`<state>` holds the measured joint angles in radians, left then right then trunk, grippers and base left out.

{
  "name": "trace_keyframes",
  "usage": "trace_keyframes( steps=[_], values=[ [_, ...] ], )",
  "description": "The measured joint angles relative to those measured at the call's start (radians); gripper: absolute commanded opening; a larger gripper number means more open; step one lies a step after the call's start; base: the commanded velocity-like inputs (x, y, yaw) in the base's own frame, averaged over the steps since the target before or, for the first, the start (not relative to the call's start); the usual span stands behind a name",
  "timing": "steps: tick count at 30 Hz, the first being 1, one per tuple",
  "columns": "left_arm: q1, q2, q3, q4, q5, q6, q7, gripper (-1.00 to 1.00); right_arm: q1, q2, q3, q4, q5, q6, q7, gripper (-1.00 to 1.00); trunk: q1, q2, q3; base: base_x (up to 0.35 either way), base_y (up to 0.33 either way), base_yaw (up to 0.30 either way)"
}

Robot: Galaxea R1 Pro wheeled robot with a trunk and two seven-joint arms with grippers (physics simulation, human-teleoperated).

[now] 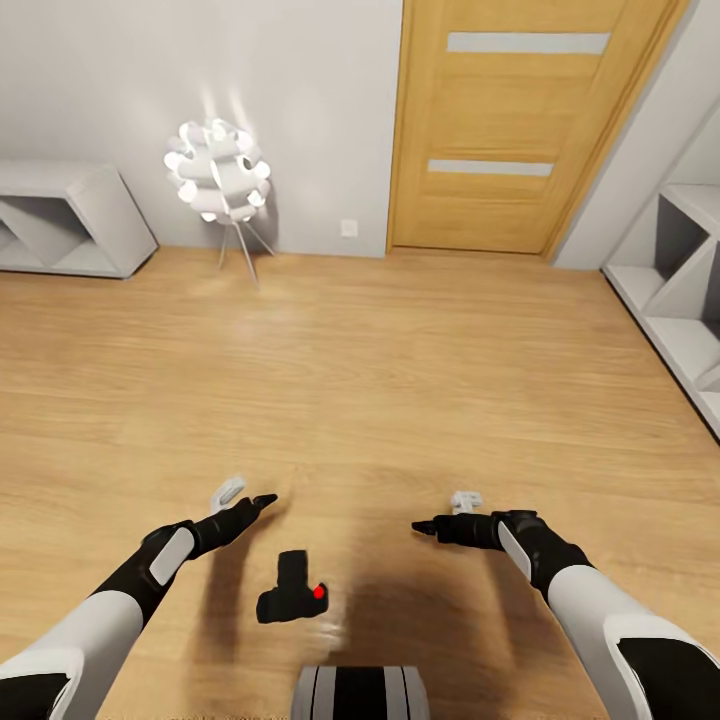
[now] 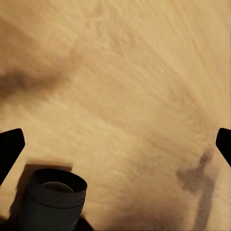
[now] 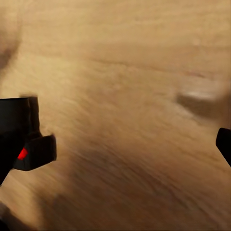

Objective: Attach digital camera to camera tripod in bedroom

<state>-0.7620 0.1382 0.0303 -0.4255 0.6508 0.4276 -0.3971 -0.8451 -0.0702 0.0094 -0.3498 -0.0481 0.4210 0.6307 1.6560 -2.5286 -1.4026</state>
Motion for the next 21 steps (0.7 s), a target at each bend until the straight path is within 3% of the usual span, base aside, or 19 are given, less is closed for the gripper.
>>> trace_keyframes(
  steps=[21],
  values=[
    [0.0,0.0,0.0,0.003,-0.002,-0.001,0.004,1.0,0.0,0.0,-0.002,0.0,-0.003,0.0,0.0,1.0,0.009,-0.005,-0.081,0.0,0.0,0.0]
  ],
)
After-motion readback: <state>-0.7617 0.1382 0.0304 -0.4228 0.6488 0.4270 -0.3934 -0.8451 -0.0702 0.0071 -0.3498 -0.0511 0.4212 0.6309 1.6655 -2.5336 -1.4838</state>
